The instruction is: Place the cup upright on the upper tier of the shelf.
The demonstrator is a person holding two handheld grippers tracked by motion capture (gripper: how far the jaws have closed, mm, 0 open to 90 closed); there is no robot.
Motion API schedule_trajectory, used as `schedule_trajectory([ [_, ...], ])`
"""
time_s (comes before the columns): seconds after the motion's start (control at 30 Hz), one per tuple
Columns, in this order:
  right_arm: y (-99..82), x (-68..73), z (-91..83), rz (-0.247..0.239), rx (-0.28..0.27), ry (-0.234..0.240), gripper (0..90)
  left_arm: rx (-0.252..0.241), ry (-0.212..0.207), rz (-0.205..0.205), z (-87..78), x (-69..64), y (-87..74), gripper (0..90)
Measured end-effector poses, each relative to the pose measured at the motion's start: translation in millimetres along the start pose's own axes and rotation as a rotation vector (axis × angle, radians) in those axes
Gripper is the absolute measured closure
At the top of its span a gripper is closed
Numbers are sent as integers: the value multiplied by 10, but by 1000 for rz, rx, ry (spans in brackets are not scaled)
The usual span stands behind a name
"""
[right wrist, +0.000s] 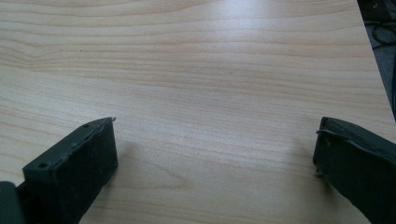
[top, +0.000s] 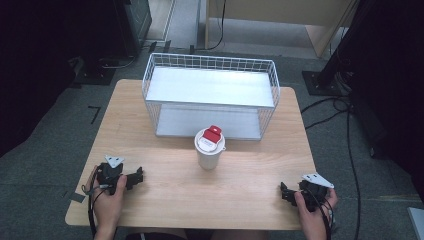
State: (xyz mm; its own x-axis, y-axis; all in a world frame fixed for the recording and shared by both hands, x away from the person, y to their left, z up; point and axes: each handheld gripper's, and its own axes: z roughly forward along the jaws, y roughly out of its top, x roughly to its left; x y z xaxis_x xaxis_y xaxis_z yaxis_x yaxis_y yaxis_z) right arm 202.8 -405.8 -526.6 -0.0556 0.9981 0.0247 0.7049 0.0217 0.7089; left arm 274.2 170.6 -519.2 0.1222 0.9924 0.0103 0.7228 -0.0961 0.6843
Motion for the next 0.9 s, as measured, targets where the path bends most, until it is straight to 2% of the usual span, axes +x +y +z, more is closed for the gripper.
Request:
schedule_trajectory([
  [0.3,3,9,5,9,-2,-8,0,-1,0,-1,0,-1,-1,0],
  [0.37,4,27,5,14,-8,-24,0,-1,0,-1,0,-1,-1,0],
  [0.4,13,58,-10,22,-1,-64,0,0,0,-1,0,-1,-1,0],
  [0.47,26,71,-21,24,7,-73,0,0,0,-1,0,-1,-1,0],
  [0.6,93,115,-66,32,-13,-101,0,0,0,-1,0,-1,-1,0],
  [0.7,151,138,-92,47,-27,-79,0,-1,0,-1,0,-1,-1,0],
  [0.9,255,264,-107,14,-25,-46,0,0,0,-1,0,-1,-1,0],
])
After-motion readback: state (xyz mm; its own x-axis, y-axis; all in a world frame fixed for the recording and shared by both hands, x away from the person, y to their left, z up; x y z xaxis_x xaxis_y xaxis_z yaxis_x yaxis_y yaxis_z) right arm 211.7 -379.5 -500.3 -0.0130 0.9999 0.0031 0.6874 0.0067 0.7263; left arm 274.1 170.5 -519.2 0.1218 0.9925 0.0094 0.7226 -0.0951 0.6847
